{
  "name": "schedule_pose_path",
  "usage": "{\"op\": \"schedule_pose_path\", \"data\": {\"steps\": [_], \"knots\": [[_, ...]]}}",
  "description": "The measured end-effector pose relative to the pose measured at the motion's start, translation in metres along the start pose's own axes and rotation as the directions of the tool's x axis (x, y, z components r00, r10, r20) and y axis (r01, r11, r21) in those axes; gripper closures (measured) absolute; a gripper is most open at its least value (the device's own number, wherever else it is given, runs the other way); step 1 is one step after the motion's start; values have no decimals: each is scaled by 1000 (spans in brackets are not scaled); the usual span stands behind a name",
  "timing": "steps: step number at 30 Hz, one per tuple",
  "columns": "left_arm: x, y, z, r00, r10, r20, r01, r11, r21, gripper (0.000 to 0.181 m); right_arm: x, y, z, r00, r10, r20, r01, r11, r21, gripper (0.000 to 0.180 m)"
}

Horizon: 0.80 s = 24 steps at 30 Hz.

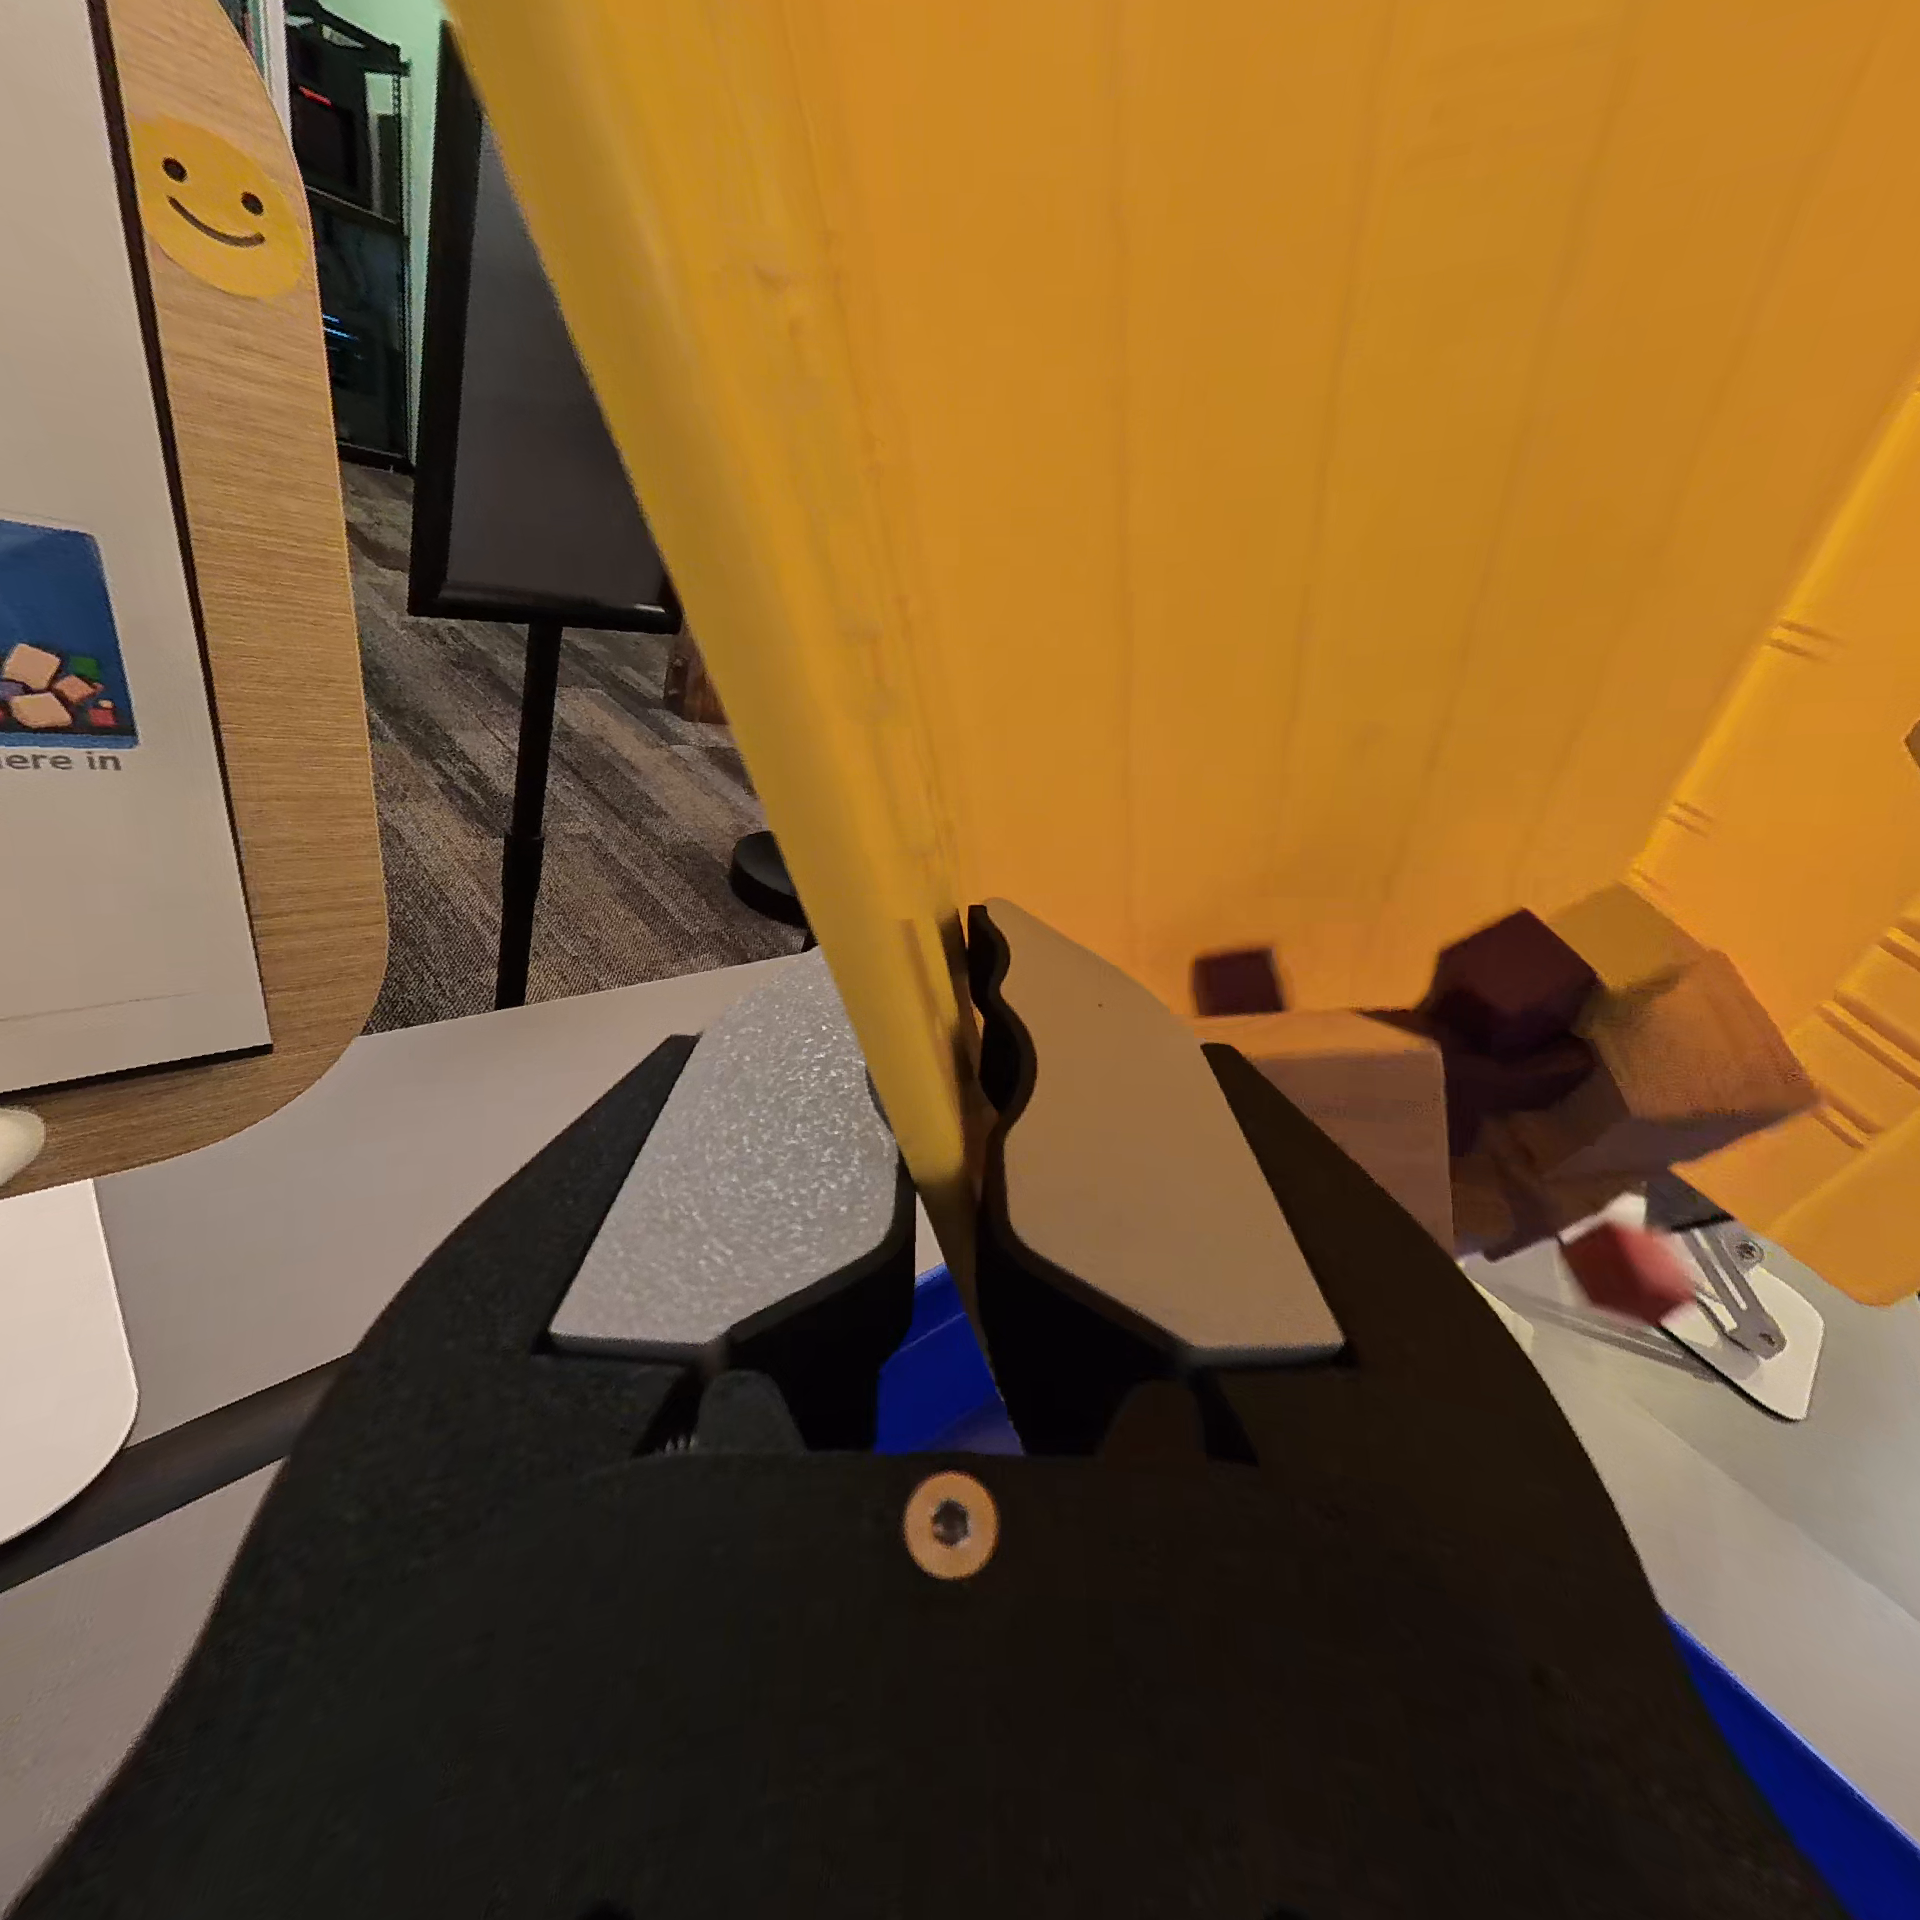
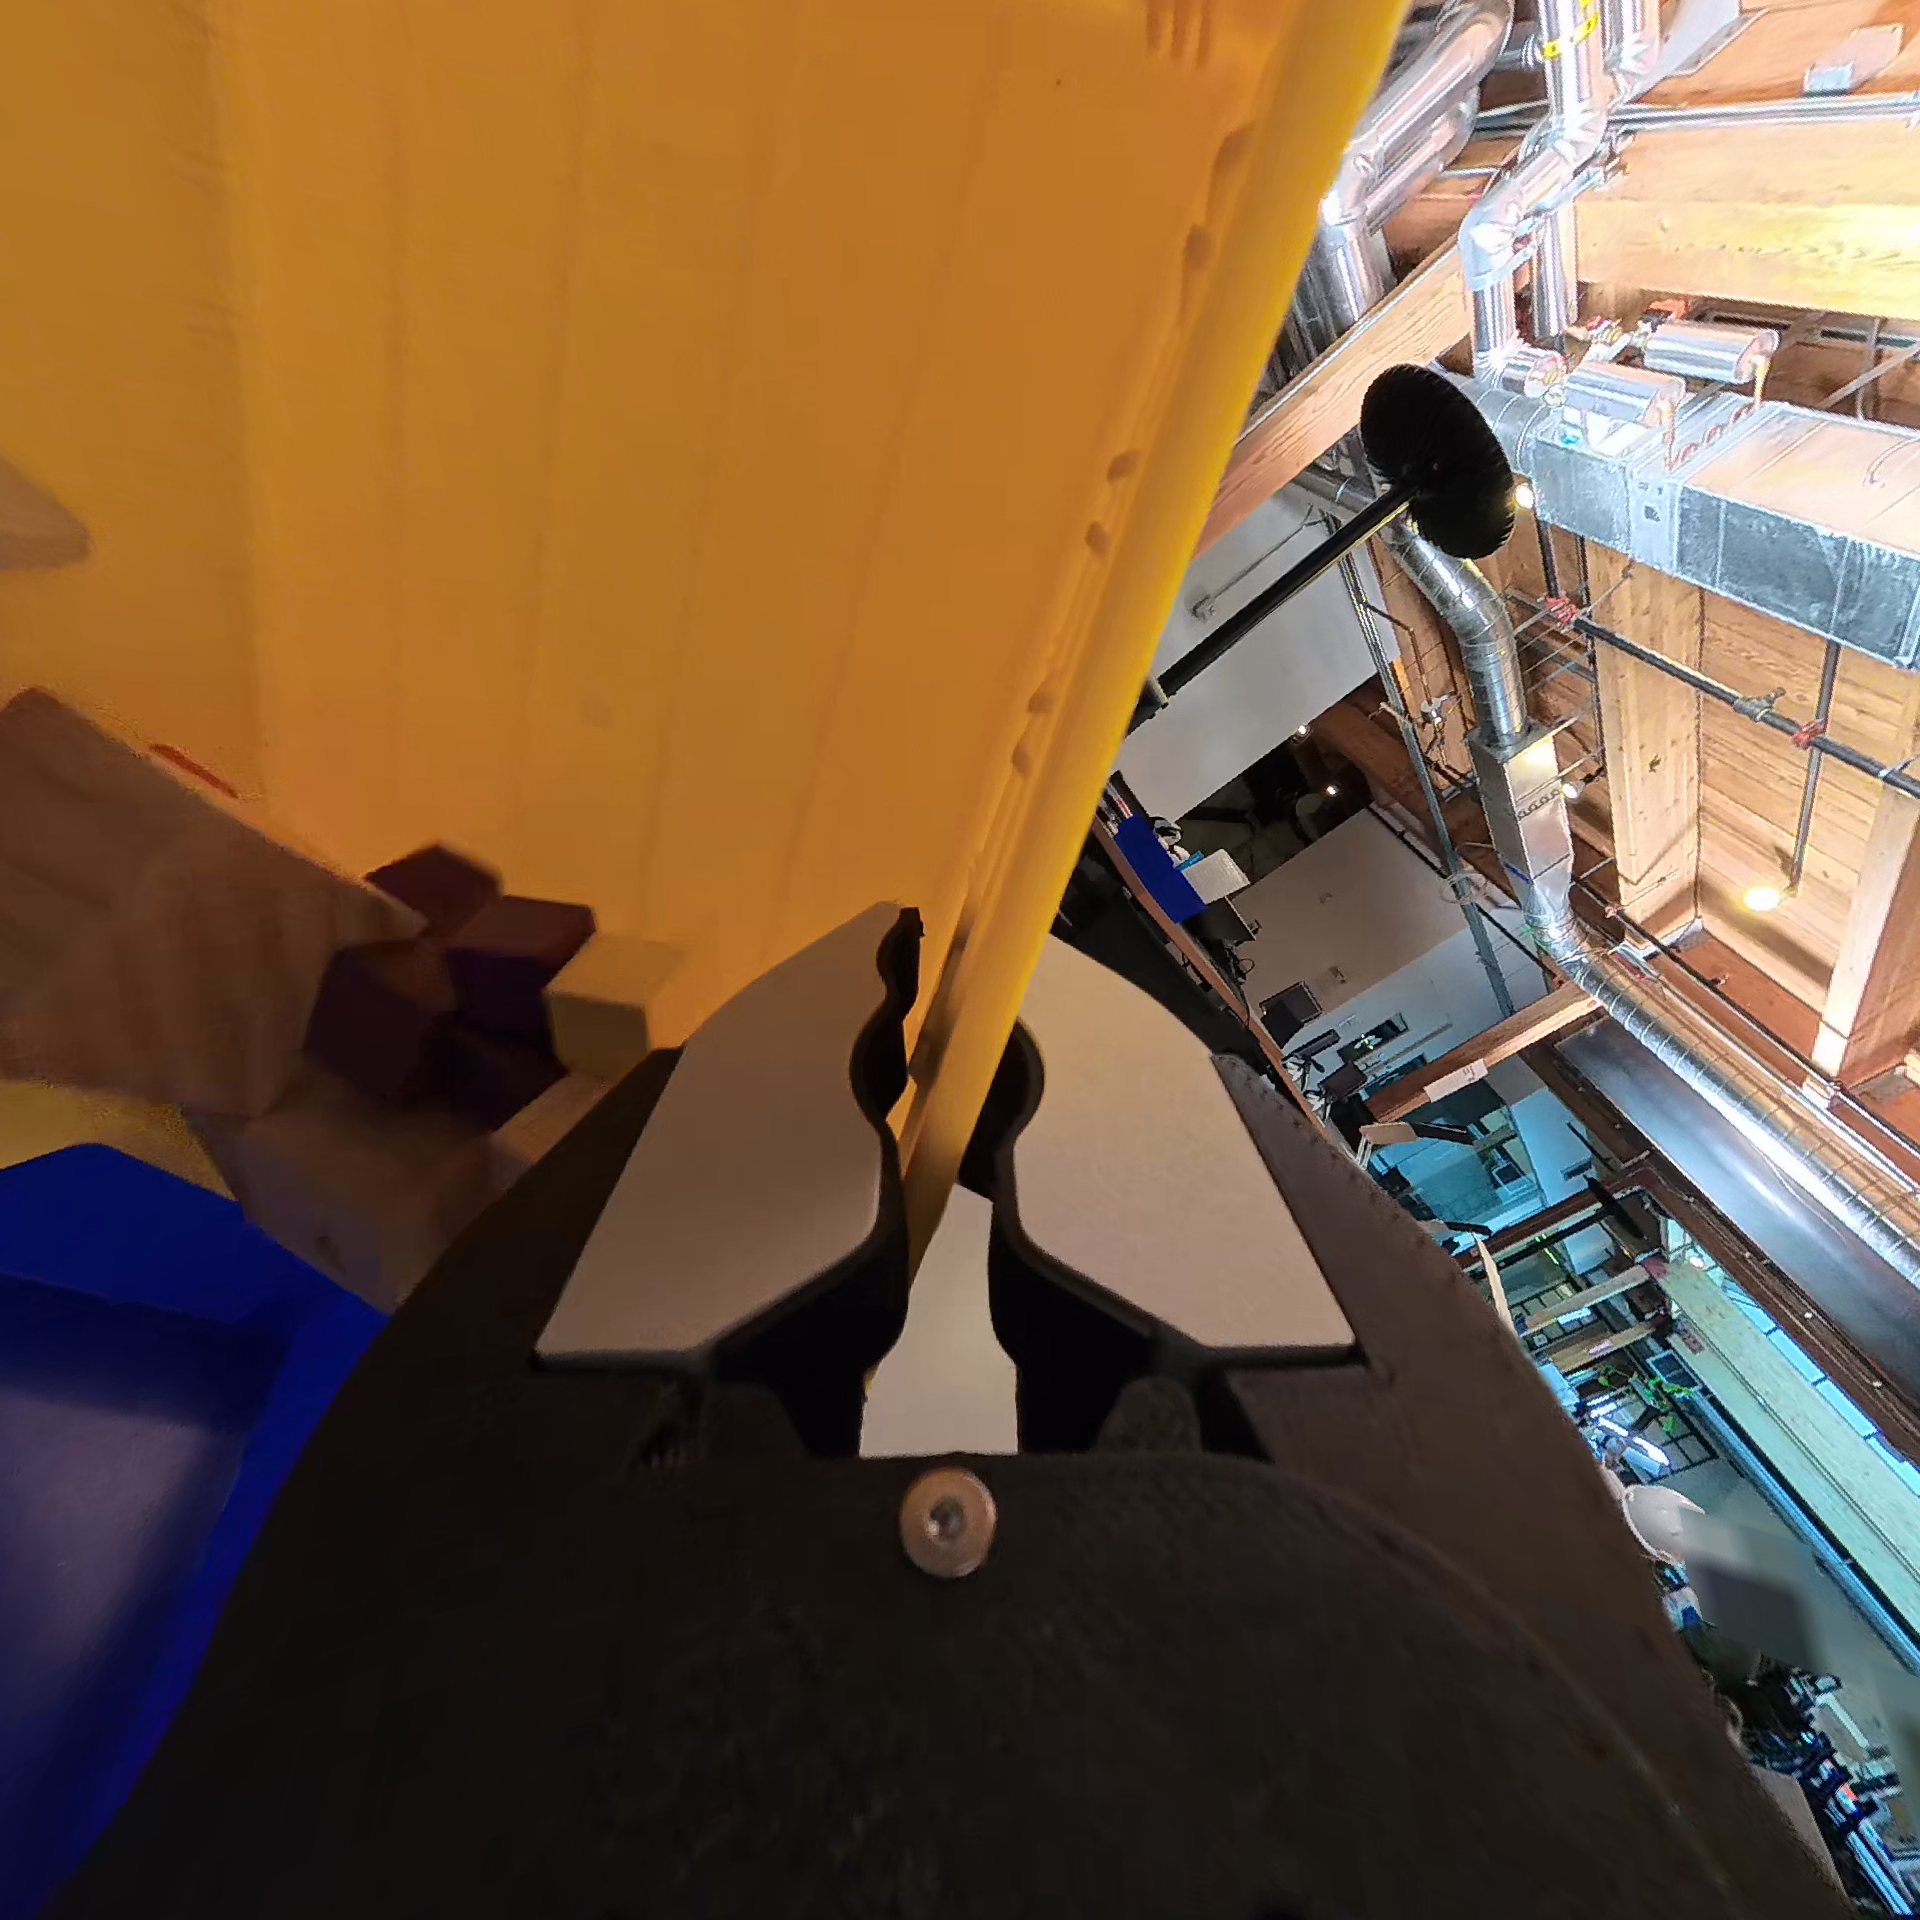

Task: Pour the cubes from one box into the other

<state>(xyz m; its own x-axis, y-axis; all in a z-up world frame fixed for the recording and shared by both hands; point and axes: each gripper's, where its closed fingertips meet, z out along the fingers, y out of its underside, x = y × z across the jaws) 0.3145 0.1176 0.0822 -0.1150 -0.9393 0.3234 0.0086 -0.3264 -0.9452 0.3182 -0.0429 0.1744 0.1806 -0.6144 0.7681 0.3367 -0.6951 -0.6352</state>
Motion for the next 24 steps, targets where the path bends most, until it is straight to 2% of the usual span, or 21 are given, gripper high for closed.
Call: {"op": "schedule_pose_path", "data": {"steps": [7,12,14,17,19,24], "knots": [[3,-6,-1,1000,-22,-10,22,1000,10,175,6,-10,-4,1000,-12,-15,12,1000,9,170],[-6,18,-6,1000,-2,25,5,993,-114,175,-15,15,7,995,60,85,-51,994,-101,168],[-4,17,-5,998,35,51,-28,990,-136,175,-13,19,9,993,77,86,-69,993,-97,169],[3,20,2,998,48,43,-38,977,-209,174,-7,30,13,988,117,104,-97,978,-185,169],[7,20,3,998,50,39,-41,979,-200,174,-4,35,12,985,137,106,-115,974,-197,169],[14,16,1,999,49,1,-48,991,-124,175,0,32,-2,994,94,48,-88,989,-116,169]]}}
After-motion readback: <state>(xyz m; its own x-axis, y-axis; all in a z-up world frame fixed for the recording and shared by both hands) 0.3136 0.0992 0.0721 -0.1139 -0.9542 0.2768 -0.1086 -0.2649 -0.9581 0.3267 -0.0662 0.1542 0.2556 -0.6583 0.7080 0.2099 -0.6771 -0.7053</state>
